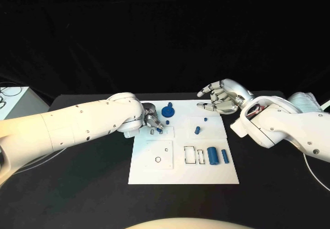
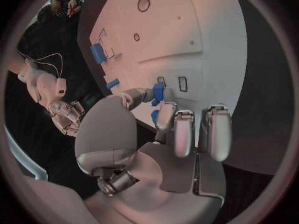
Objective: Assemble the parts on the task board
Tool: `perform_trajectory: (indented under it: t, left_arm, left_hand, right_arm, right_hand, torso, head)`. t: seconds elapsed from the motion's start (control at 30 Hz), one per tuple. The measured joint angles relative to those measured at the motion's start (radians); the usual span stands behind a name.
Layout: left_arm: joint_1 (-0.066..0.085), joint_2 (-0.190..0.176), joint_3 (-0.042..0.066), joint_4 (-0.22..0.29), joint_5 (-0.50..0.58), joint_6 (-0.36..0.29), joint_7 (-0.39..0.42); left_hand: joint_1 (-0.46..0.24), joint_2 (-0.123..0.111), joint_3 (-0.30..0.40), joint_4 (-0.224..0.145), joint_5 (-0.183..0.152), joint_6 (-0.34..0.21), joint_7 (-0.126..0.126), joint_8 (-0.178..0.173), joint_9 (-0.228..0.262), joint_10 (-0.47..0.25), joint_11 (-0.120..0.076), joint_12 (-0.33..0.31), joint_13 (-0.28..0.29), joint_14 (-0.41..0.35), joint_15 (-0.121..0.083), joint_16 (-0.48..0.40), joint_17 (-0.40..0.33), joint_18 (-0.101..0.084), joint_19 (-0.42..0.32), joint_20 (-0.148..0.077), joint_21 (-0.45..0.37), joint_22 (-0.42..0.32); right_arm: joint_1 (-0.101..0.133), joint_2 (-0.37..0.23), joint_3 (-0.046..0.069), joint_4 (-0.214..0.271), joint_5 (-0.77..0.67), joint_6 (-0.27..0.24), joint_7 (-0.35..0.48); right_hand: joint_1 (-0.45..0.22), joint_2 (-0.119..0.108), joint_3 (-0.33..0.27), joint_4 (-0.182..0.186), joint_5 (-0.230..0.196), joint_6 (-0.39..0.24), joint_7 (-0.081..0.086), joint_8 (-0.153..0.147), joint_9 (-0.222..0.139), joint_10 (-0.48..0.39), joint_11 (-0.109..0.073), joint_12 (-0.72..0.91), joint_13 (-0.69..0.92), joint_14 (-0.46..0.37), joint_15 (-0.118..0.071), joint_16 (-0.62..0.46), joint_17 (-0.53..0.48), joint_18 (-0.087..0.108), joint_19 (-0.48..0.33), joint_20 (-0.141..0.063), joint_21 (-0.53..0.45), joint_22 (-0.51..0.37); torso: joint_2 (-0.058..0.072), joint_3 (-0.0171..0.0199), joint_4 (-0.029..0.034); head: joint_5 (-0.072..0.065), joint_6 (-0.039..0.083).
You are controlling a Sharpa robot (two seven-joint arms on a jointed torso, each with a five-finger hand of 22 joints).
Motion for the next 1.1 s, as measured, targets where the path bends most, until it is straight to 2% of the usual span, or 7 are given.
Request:
perform_trajectory:
  t: [0.1, 0.2, 0.27, 0.5, 0.6, 0.73, 1.1]
  left_arm:
    - [0.0, 0.0, 0.0, 0.001, 0.0, 0.001, 0.0]
    - [0.0, 0.0, 0.0, 0.004, 0.0, 0.003, -0.001]
    - [-0.001, 0.0, 0.0, 0.004, 0.0, 0.004, -0.002]
    - [-0.003, 0.001, -0.002, 0.004, 0.0, 0.012, -0.005]
    - [-0.004, 0.002, -0.002, 0.003, 0.001, 0.015, -0.006]
    - [-0.004, 0.002, -0.003, 0.001, 0.002, 0.017, -0.006]
    - [-0.004, 0.003, -0.003, 0.001, -0.001, 0.02, -0.006]
  left_hand:
    - [0.0, 0.0, 0.0, 0.0, 0.0, 0.0, 0.0, 0.002, 0.0, 0.0, 0.0, 0.0, 0.0, 0.0, 0.0, 0.0, 0.0, 0.0, 0.0, 0.0, 0.0, 0.0]
    - [0.001, 0.001, 0.0, 0.0, 0.0, 0.0, 0.0, 0.002, 0.0, 0.0, 0.0, 0.0, 0.0, -0.004, -0.003, 0.0, 0.0, 0.0, 0.0, 0.0, 0.0, 0.0]
    - [0.001, 0.001, 0.0, 0.0, -0.001, 0.0, 0.0, 0.002, 0.0, 0.0, 0.0, 0.0, 0.0, -0.004, -0.003, 0.0, 0.0, 0.0, 0.0, 0.0, 0.0, 0.0]
    - [0.001, 0.001, 0.0, 0.0, 0.003, 0.0, 0.0, 0.002, 0.0, 0.0, 0.0, 0.0, -0.002, -0.004, -0.003, 0.0, 0.0, 0.0, 0.0, 0.0, 0.0, 0.0]
    - [0.001, 0.001, 0.0, 0.0, 0.003, 0.0, 0.0, 0.002, 0.0, 0.0, 0.0, 0.0, -0.005, -0.004, -0.003, 0.0, 0.0, 0.0, 0.0, 0.0, 0.0, 0.0]
    - [0.001, 0.001, 0.0, 0.0, 0.003, 0.0, 0.0, 0.002, 0.0, 0.0, 0.0, 0.0, -0.006, -0.004, -0.003, 0.0, 0.0, 0.0, 0.0, 0.0, 0.0, 0.0]
    - [0.001, 0.001, 0.0, 0.0, 0.003, 0.0, 0.0, 0.002, 0.001, 0.0, 0.0, 0.0, -0.011, -0.004, -0.003, 0.0, 0.0, 0.0, 0.0, 0.0, 0.0, 0.0]
  right_arm:
    - [0.0, 0.001, 0.0, -0.001, 0.006, -0.007, 0.006]
    - [0.0, 0.002, 0.0, -0.002, 0.013, -0.013, 0.012]
    - [0.0, 0.003, 0.0, -0.003, 0.017, -0.016, 0.014]
    - [0.0, 0.005, 0.0, -0.006, 0.032, -0.025, 0.019]
    - [0.0, 0.004, 0.0, -0.008, 0.038, -0.03, 0.023]
    - [0.0, 0.005, 0.0, -0.012, 0.05, -0.037, 0.027]
    - [-0.001, 0.01, -0.001, -0.022, 0.094, -0.046, 0.037]
  right_hand:
    - [0.0, 0.0, 0.005, -0.001, 0.0, 0.0, 0.0, 0.001, 0.0, -0.009, 0.001, -0.013, -0.011, 0.0, 0.0, -0.008, 0.001, 0.0, -0.008, -0.003, -0.019, 0.0]
    - [-0.013, -0.013, 0.042, 0.0, 0.0, -0.006, -0.005, 0.012, 0.0, -0.104, -0.002, -0.151, -0.165, -0.004, -0.009, -0.079, 0.0, 0.044, -0.07, -0.008, -0.166, -0.019]
    - [-0.018, -0.018, 0.062, 0.0, 0.0, -0.009, -0.006, 0.016, 0.0, -0.134, 0.005, -0.232, -0.256, -0.002, -0.012, -0.122, -0.023, 0.047, -0.092, -0.013, -0.24, -0.056]
    - [-0.039, -0.049, 0.132, -0.007, 0.0, -0.017, -0.011, 0.031, 0.0, -0.196, 0.001, -0.436, -0.482, -0.076, -0.023, -0.409, -0.308, 0.124, -0.216, -0.02, -0.71, -0.369]
    - [-0.035, -0.054, 0.153, -0.017, 0.0, -0.035, 0.002, 0.031, 0.0, -0.219, 0.003, -0.506, -0.551, -0.165, -0.013, -0.635, -0.498, 0.132, -0.259, -0.011, -0.86, -0.475]
    - [-0.041, -0.06, 0.18, -0.033, 0.0, -0.058, 0.022, 0.037, -0.001, -0.254, 0.025, -0.618, -0.664, -0.248, 0.011, -0.799, -0.57, 0.132, -0.308, 0.012, -0.969, -0.56]
    - [-0.07, -0.064, 0.219, -0.079, 0.009, -0.085, 0.017, 0.046, -0.01, -0.264, 0.061, -0.845, -0.971, -0.331, 0.059, -1.152, -0.736, 0.132, -0.382, 0.057, -1.17, -0.762]
  torso:
    - [0.0, 0.0, -0.0001]
    - [0.0, 0.0002, -0.0001]
    - [0.0, 0.0005, 0.0]
    - [0.001, 0.0012, 0.0001]
    - [0.001, 0.0015, 0.0001]
    - [0.001, 0.0018, -0.0001]
    - [0.001, 0.0018, -0.0004]
  head:
    - [0.0, -0.001]
    - [0.0, -0.001]
    - [-0.001, -0.002]
    - [-0.003, -0.005]
    - [-0.006, -0.006]
    - [-0.007, -0.007]
    - [-0.004, -0.009]
